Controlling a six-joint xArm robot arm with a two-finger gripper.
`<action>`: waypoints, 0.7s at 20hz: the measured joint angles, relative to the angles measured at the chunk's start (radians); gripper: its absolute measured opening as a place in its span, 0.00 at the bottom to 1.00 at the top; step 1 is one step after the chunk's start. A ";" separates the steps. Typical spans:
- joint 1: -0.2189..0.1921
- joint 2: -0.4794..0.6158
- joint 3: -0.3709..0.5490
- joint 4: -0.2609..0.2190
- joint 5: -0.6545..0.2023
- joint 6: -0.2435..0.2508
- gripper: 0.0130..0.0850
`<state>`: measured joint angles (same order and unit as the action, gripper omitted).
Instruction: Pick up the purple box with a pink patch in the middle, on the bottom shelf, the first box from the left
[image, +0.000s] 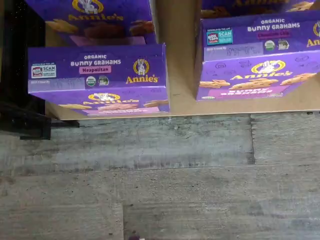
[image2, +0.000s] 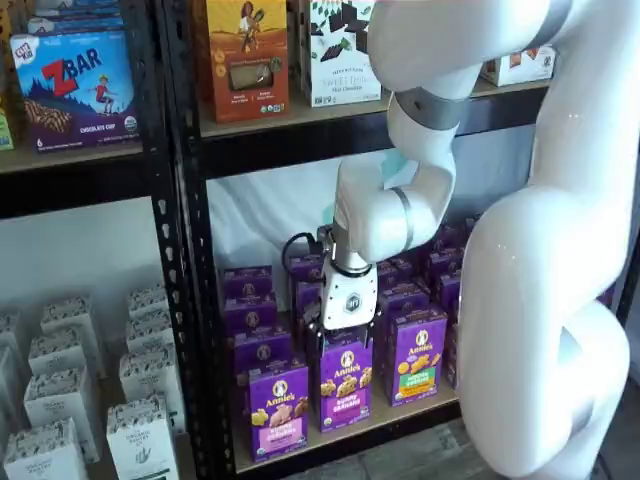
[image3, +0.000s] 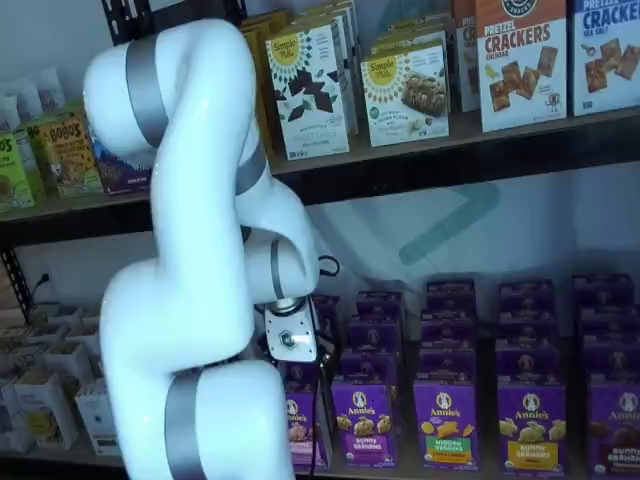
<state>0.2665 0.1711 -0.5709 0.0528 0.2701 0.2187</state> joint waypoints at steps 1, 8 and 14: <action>-0.001 0.013 -0.007 -0.007 -0.004 0.006 1.00; 0.010 0.107 -0.061 0.046 -0.052 -0.037 1.00; 0.016 0.180 -0.122 0.060 -0.077 -0.046 1.00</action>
<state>0.2822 0.3506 -0.6927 0.1125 0.1935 0.1730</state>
